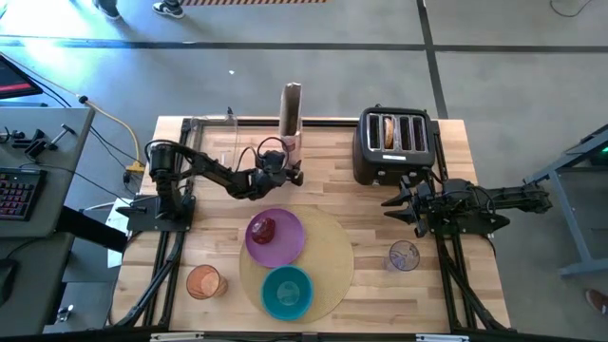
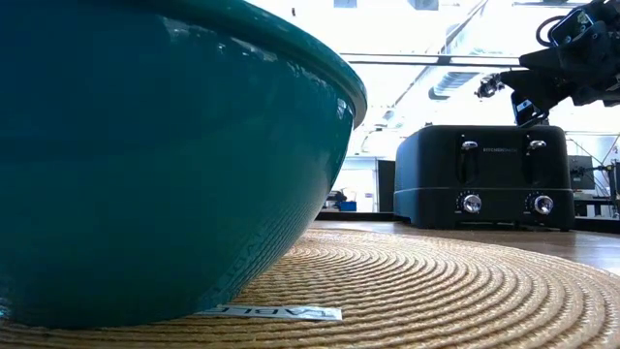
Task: Arrange a breakfast setting
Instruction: Pour the cereal from the red cereal box into the blue bowl
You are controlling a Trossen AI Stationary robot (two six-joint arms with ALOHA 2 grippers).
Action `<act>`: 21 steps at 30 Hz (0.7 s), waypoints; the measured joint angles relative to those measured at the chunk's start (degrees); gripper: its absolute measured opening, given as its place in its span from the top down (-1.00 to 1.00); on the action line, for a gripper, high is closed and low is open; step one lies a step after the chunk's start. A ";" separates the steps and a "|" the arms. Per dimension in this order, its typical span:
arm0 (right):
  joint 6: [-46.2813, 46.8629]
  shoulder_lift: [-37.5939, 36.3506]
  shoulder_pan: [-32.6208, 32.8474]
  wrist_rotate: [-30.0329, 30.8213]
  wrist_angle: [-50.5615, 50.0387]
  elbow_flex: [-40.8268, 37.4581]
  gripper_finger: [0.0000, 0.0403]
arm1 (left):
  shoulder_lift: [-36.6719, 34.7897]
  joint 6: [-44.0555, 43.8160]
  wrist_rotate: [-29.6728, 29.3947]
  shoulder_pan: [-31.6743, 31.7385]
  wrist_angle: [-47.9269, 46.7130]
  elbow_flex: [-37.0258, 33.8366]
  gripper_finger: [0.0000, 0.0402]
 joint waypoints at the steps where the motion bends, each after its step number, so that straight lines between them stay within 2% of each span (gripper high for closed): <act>1: 0.00 0.00 0.00 0.00 0.00 0.00 0.43 | 0.00 0.00 0.01 0.00 0.12 0.00 -0.65; 21: -0.02 0.00 0.00 0.00 0.00 0.01 0.43 | -0.02 1.88 -2.20 0.00 0.80 0.02 0.23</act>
